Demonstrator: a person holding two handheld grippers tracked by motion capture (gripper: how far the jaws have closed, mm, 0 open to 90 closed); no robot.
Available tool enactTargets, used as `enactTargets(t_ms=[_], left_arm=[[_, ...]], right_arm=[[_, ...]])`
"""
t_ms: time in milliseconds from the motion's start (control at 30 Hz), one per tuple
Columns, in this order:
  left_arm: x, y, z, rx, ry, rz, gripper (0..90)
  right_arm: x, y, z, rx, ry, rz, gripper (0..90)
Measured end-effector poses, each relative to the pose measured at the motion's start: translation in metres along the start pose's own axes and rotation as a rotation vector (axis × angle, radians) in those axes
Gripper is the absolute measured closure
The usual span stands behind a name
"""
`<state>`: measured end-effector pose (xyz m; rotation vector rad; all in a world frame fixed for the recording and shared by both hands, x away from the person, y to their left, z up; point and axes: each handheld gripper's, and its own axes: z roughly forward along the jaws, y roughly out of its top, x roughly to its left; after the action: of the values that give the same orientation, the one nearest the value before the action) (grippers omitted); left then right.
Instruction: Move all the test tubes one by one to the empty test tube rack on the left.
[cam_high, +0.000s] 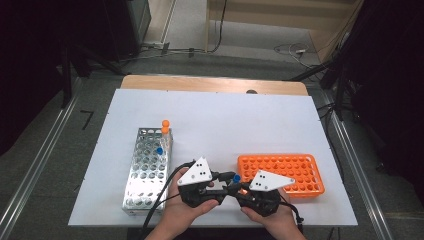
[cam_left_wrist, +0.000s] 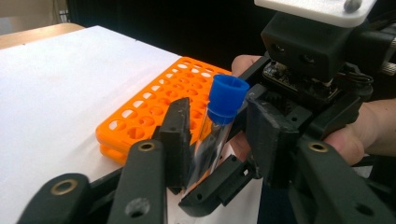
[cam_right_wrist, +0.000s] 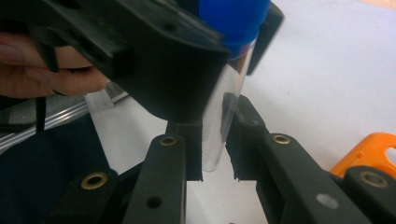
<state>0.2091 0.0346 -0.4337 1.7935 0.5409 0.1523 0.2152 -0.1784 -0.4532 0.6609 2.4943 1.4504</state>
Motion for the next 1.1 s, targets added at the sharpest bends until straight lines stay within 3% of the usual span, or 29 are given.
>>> enactTargets(t_ms=[333,767,933,1100], left_arm=[[-0.003,0.000,0.002,0.014,0.021,0.030,73.2],[-0.004,0.001,-0.002,0.004,0.061,0.063,77.4],[0.002,0.002,-0.011,-0.019,0.085,0.052,77.4],[0.007,0.002,-0.020,-0.034,0.110,0.045,77.4]], right_arm=[[0.001,0.000,0.000,-0.003,0.025,-0.005,75.1],[-0.001,-0.001,-0.002,-0.010,0.051,0.010,74.2],[-0.003,-0.003,-0.003,-0.011,0.082,0.010,62.7],[-0.006,-0.003,-0.007,-0.027,0.069,0.011,45.0]])
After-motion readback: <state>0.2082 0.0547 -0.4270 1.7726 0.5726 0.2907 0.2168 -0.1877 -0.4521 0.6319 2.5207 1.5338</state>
